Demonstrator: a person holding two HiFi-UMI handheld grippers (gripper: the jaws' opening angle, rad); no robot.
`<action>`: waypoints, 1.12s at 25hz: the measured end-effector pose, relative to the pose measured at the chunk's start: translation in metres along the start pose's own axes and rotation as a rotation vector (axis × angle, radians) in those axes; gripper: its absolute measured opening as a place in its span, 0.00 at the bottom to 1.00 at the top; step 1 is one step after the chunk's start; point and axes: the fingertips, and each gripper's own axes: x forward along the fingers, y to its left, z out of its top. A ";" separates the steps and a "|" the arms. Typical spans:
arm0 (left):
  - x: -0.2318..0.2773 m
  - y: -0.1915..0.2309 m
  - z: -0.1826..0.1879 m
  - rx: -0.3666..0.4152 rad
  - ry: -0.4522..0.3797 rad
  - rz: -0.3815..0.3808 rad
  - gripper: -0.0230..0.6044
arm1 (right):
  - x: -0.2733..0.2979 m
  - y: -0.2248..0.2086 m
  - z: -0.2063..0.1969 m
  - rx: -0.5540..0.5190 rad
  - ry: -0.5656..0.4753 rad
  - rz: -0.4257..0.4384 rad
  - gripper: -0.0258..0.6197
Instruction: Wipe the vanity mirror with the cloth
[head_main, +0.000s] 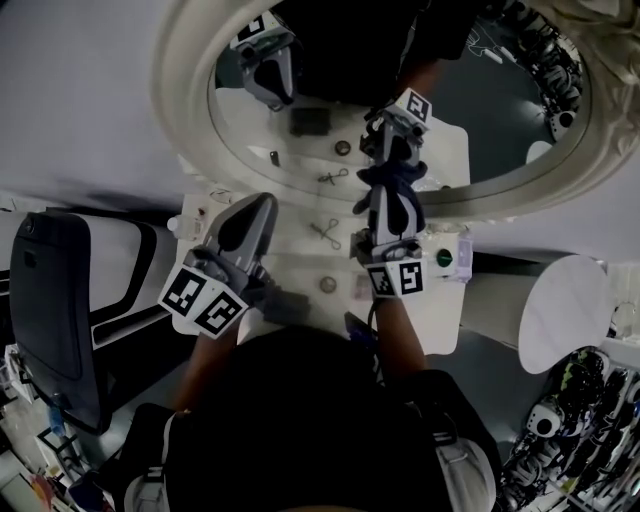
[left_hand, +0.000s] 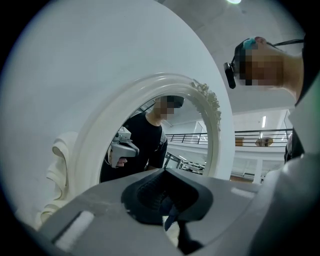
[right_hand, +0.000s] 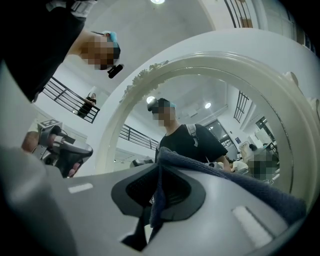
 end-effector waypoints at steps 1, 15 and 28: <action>-0.002 0.002 0.001 -0.002 0.000 0.002 0.04 | 0.001 0.002 -0.002 0.004 0.000 -0.001 0.08; -0.034 0.037 0.019 0.008 -0.005 0.021 0.04 | 0.024 0.051 -0.045 0.080 -0.002 -0.018 0.08; -0.060 0.057 0.041 0.018 -0.022 0.036 0.04 | 0.049 0.096 -0.074 0.161 0.016 0.014 0.08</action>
